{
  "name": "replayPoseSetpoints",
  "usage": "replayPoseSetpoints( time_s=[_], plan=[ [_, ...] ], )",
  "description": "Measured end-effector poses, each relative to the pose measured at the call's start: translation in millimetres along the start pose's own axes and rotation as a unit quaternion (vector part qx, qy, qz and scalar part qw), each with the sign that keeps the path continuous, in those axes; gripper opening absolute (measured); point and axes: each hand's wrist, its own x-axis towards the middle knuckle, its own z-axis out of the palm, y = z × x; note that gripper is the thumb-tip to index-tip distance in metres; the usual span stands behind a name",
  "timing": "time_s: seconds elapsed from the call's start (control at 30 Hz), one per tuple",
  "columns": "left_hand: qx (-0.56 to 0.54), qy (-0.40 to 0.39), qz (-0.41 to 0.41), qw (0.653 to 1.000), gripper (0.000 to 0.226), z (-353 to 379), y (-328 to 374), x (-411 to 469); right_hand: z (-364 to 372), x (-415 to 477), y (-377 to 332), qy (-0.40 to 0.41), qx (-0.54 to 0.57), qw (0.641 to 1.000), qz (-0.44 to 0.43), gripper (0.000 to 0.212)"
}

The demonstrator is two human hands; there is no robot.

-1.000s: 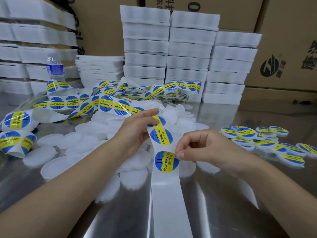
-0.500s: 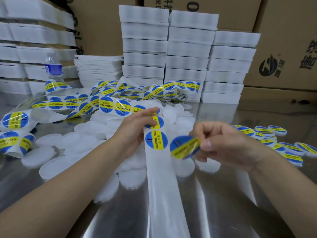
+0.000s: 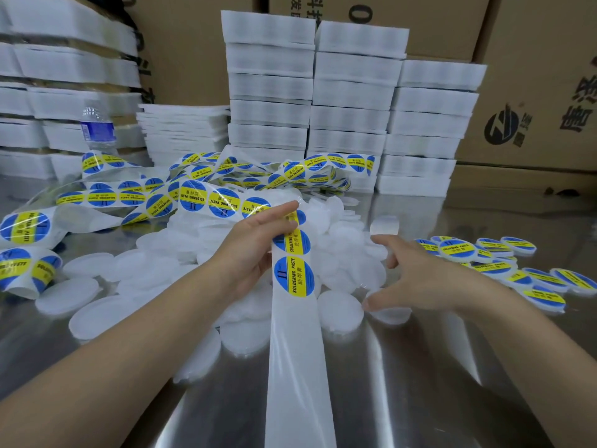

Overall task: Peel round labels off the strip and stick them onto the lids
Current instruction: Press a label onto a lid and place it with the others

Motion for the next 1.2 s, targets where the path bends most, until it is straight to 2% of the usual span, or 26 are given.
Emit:
replayPoseSetpoints(
  time_s=[0.27,0.4,0.57,0.7,0.83,1.0,1.2],
  plan=[
    [-0.005,0.007,0.010,1.000,0.050,2,1,0,1,-2,-1,-0.013,-0.075,0.997,0.003,0.109],
    [-0.003,0.025,0.028,0.999,0.068,3,1,-4,4,-1,2,-0.010,-0.084,0.996,0.000,0.104],
    [0.017,-0.001,0.050,0.999,0.084,3,-1,-5,1,5,4,0.030,-0.002,1.000,-0.007,0.098],
    [0.097,-0.021,0.076,0.992,0.096,4,-5,-4,3,7,4,0.069,0.046,0.996,-0.022,0.096],
    [0.147,-0.030,0.082,0.985,0.095,2,-10,-2,7,9,2,0.089,0.073,0.992,-0.042,0.097],
    [0.149,-0.020,0.075,0.986,0.091,-1,-11,0,9,10,1,0.121,0.094,0.986,-0.064,0.097],
    [0.174,-0.028,0.064,0.982,0.088,-2,-11,1,19,8,-9,0.182,0.128,0.961,-0.162,0.096]
  ],
)
